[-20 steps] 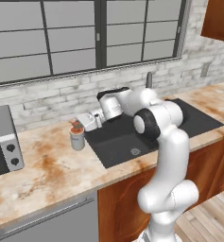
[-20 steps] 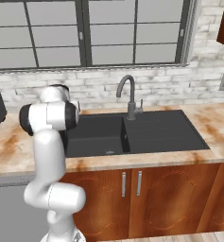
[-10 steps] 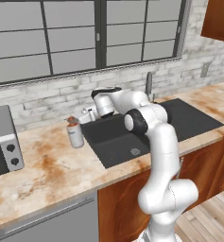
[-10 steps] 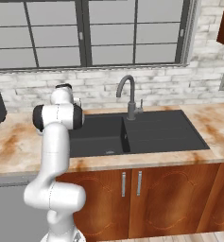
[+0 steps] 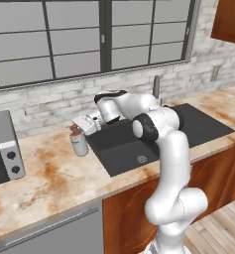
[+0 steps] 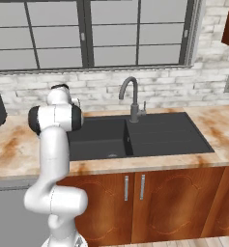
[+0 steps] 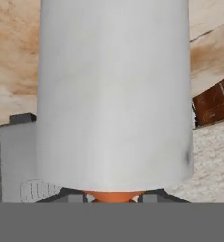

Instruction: Restock the sink supplies by placing the sponge and soap dispenser on the counter and next to the sink. Make sure the soap dispenser is upright.

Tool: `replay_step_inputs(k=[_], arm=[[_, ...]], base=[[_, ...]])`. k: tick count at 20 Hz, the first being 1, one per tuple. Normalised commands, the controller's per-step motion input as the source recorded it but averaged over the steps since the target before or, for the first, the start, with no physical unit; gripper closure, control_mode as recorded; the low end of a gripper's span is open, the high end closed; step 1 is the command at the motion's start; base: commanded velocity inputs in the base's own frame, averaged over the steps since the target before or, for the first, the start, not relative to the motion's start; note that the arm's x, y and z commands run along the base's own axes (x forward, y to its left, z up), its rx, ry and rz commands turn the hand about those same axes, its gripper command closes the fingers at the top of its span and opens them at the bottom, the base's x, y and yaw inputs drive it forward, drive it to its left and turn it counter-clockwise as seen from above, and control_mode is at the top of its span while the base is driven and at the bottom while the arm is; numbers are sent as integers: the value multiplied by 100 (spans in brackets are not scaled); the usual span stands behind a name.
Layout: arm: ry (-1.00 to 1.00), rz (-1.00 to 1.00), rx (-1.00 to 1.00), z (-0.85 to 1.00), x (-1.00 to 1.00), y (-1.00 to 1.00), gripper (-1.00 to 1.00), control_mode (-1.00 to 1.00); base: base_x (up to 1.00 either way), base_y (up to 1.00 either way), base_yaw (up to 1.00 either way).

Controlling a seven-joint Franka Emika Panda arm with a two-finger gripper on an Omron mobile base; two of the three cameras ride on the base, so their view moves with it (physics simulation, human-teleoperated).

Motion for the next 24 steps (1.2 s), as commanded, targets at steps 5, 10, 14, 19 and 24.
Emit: replay_step_inputs(k=[5,10,14,19,24], arm=[[-17,0,0,-8,-59,-22,100,-100],[-9,0,0,-6,-19,-28,-100,-100],[-2,0,0,3,0,-16,-100,-100],[0,-2,0,39,0,0,-100,-100],[-1,0,0,28,-3,0,-100,-100]], base=[[0,0,0],[0,0,0],[0,0,0],[0,0,0],[0,0,0]])
